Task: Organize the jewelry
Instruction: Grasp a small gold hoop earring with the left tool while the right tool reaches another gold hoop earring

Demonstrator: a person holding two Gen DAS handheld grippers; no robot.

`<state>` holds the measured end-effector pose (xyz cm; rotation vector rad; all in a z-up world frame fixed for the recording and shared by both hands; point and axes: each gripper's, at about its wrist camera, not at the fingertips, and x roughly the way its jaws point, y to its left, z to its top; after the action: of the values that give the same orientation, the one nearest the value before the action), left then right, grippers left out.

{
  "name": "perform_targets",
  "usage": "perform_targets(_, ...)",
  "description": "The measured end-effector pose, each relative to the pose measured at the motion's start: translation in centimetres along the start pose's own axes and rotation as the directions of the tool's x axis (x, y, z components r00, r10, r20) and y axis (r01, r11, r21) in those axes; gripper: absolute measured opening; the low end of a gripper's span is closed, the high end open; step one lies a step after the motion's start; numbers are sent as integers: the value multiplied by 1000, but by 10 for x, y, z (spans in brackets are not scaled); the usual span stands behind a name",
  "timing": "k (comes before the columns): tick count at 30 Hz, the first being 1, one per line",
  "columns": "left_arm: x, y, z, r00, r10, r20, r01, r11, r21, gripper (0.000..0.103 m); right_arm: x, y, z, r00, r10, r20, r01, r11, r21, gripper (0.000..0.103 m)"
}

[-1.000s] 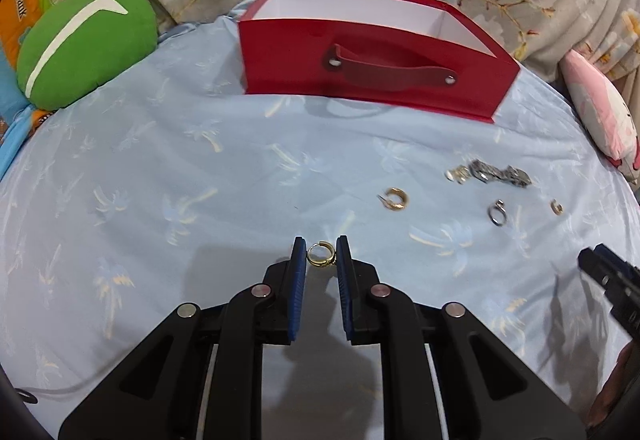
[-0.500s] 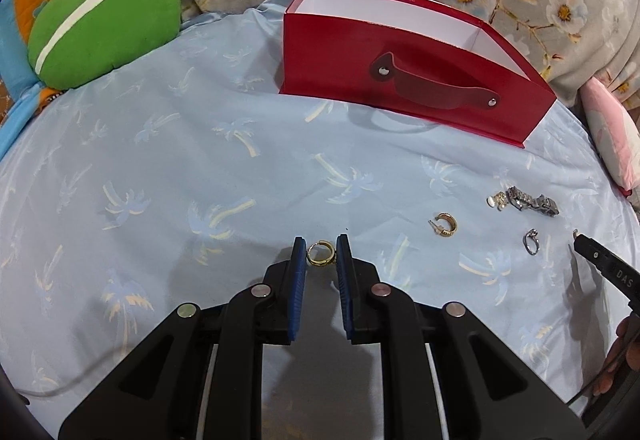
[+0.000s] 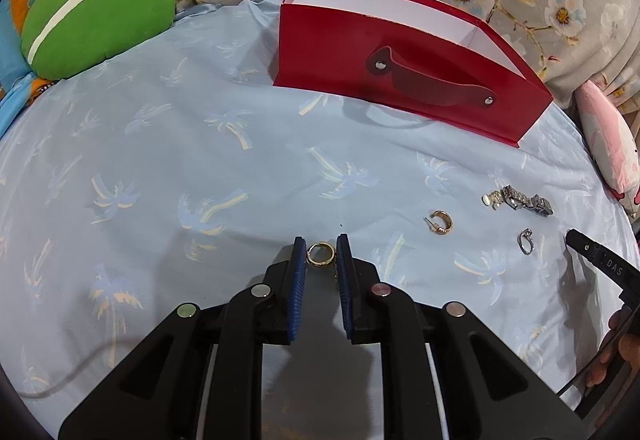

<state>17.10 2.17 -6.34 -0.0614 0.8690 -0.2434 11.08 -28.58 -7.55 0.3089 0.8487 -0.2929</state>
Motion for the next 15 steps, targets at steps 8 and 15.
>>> perform_targets(8,0,0,0,1000,1,0,-1,1000,0,15,-1,3,1,999,42,18,-42,999,-11,22)
perform_targets(15,0,0,0,1000,0,-1,0,1000,0,15,-7,37,4,989,133,62,-119,973,-198,22)
